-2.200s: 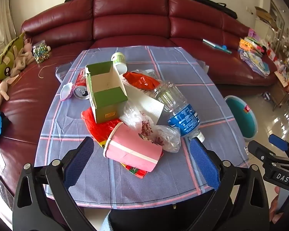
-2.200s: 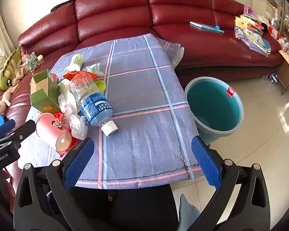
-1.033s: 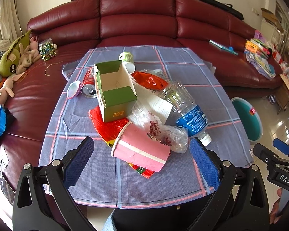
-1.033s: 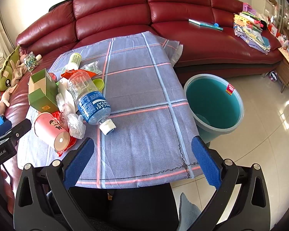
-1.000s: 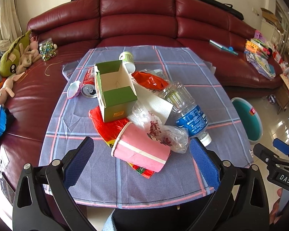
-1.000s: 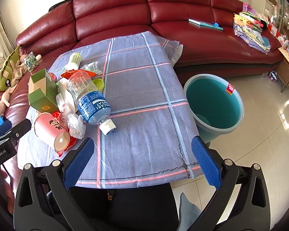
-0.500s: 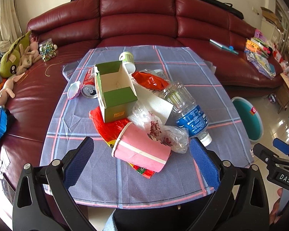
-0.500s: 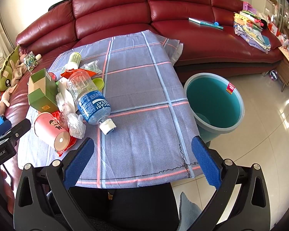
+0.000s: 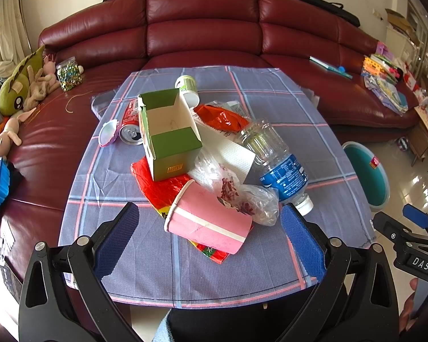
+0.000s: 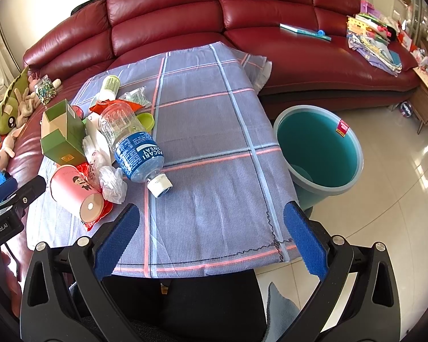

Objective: Collect trash

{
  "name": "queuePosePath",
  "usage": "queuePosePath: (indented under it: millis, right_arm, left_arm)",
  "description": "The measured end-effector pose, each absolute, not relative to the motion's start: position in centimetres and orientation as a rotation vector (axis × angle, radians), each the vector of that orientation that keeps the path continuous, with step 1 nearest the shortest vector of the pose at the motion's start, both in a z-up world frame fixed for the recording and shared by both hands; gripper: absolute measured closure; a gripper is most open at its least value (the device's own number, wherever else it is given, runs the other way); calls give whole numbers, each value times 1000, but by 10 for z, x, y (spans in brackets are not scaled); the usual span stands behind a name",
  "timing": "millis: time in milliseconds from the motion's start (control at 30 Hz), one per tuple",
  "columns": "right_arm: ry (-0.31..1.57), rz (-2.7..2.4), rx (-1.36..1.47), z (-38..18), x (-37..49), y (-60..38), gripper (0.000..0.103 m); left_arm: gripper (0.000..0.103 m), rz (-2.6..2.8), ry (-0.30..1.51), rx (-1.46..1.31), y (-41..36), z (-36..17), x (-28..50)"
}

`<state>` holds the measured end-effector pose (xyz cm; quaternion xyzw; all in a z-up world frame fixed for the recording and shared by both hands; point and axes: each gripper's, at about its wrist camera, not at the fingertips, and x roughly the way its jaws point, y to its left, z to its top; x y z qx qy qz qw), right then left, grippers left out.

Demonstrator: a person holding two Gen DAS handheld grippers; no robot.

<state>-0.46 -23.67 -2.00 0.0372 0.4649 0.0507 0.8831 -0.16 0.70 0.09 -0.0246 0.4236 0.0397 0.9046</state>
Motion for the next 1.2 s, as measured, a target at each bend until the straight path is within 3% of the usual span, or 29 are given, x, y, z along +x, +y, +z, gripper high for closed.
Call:
queuePosePath:
  millis: [633, 1067, 1200]
  right_arm:
    - [1010, 124, 67, -29, 3, -229, 6]
    - [1100, 194, 66, -46, 35, -206, 6]
    - [1112, 241, 38, -50, 41, -189, 6]
  left_arm:
    - [4, 76, 877, -90, 42, -7, 5]
    - [4, 92, 912, -146, 106, 7, 74]
    - [20, 97, 937, -102, 108, 7, 102]
